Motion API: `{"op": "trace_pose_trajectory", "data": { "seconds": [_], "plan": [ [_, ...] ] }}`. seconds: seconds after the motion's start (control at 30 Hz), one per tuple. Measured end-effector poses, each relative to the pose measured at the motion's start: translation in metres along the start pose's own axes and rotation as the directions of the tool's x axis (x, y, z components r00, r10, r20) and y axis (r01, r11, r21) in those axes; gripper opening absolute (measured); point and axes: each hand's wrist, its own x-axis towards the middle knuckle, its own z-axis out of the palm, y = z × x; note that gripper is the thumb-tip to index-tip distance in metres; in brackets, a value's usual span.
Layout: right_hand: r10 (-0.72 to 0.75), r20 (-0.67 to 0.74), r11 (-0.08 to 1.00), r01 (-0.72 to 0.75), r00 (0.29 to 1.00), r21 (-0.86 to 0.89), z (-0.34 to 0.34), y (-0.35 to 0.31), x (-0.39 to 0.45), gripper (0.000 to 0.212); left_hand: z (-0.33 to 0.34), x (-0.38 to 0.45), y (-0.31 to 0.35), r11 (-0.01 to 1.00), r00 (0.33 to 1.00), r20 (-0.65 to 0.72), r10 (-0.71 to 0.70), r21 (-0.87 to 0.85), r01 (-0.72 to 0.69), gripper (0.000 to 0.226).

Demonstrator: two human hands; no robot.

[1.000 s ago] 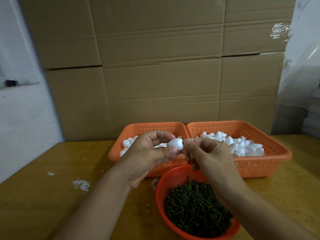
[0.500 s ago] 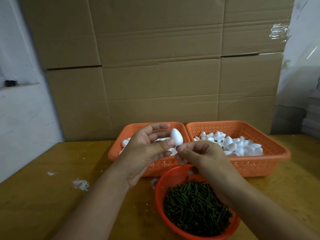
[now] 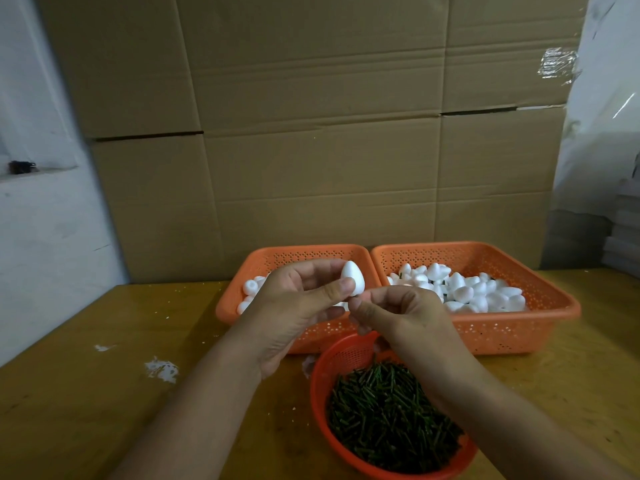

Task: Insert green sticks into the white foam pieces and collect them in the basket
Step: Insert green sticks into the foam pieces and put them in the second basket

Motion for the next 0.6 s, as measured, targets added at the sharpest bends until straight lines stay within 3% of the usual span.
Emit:
{"op": "trace_pose_trajectory", "data": {
  "seconds": [0.37, 0.6],
  "plan": [
    [0.019, 0.117, 0.999, -0.022, 0.993, 0.025, -0.0019, -0.0046, -0.0021, 0.02, -0.0052, 0.0005, 0.0022, 0.999, 0.995, 0.09, -0.03, -0.029, 0.033, 0.044],
    [0.011, -0.004, 0.999, -0.01, 1.0, 0.049, -0.003, -0.0056, -0.0002, 0.017, 0.001, -0.0028, 0.0064, 0.998, 0.997, 0.075, -0.011, -0.056, 0.015, 0.031]
  ]
}}
